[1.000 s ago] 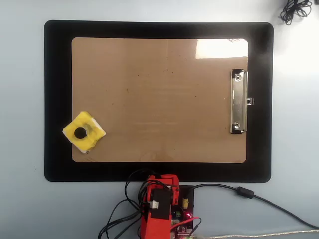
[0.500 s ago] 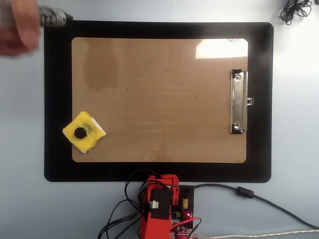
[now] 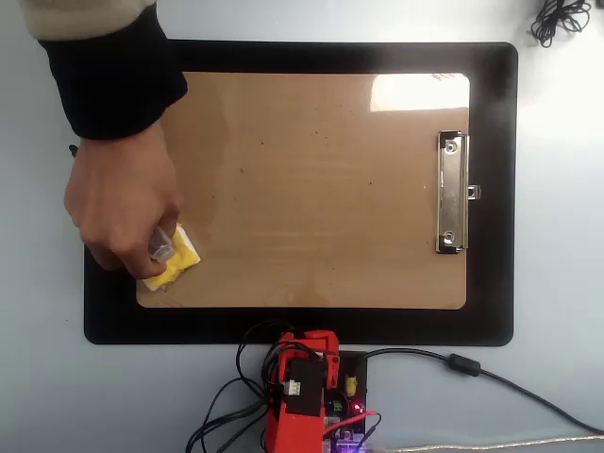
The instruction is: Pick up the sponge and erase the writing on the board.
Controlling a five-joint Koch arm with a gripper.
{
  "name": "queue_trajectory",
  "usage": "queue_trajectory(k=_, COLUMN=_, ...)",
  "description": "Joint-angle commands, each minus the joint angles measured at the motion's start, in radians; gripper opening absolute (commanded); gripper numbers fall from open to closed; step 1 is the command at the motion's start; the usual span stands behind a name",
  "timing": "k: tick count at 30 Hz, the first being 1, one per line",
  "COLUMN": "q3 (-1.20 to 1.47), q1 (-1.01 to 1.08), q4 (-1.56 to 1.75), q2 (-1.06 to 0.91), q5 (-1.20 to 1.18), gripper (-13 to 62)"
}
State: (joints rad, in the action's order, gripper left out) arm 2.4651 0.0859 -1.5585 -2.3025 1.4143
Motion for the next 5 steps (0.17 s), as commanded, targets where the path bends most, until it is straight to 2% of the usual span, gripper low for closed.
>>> queue_trajectory(k=1, q3=0.009, q1=0.002, q4=-0.080, q2=-0.048, q5=0.008, gripper=34.5)
queue_trajectory(k=5, q3=0.011, q1=0.002, q4=-0.080, q2=-0.048, q5=0.008, gripper=34.5)
